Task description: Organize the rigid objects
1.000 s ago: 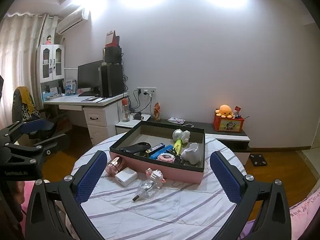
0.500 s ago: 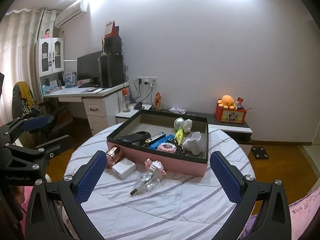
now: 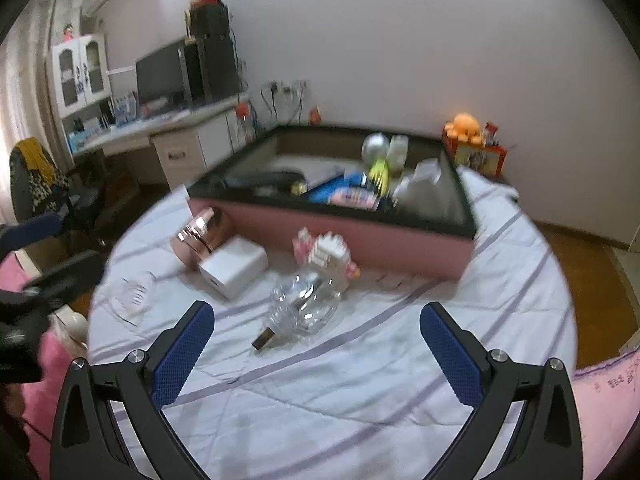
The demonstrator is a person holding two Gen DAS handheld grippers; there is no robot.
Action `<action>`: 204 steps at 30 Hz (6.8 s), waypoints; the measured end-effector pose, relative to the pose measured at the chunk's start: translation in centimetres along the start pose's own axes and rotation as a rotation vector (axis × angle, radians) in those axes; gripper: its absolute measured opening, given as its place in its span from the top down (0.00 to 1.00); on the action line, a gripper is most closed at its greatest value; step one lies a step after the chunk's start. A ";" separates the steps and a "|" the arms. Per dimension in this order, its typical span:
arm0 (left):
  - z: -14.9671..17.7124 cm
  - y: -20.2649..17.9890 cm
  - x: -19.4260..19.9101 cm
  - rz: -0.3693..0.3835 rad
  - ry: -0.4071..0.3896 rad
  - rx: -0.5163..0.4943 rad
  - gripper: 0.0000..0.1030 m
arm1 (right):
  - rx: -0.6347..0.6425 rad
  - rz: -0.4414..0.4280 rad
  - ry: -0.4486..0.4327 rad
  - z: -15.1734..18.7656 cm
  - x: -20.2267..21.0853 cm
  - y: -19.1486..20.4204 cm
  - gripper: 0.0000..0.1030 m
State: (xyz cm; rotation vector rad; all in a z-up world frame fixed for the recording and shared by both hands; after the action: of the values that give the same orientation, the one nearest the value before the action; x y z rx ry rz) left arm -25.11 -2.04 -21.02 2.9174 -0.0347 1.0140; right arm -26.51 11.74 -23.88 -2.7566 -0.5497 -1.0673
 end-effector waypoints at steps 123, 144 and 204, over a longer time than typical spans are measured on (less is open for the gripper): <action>-4.4 -4.7 4.7 0.216 -0.148 0.063 0.78 | 0.055 -0.046 -0.285 -5.2 11.9 -1.8 0.49; 3.3 1.6 -5.1 0.103 0.050 0.148 0.37 | 0.004 -0.159 -0.076 -0.9 3.0 -1.1 0.49; 4.3 -4.6 -7.8 0.184 0.162 0.019 0.51 | -0.021 -0.146 -0.059 -0.4 3.9 -2.2 0.49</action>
State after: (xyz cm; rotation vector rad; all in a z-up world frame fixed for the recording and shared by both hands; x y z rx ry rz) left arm -28.38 2.37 -29.45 2.8805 -0.2935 1.2800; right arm -24.95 14.83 -20.96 -2.8107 -0.7628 -1.0293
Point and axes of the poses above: each gripper's, at about its wrist camera, not at the fingertips, and x roughly against the way its jaws point, y to its left, z to its underside, the point moved 9 cm from there along -x, roughly the way its jaws point, and after that the axes turned 3 degrees about x, right-handed, at the moved point
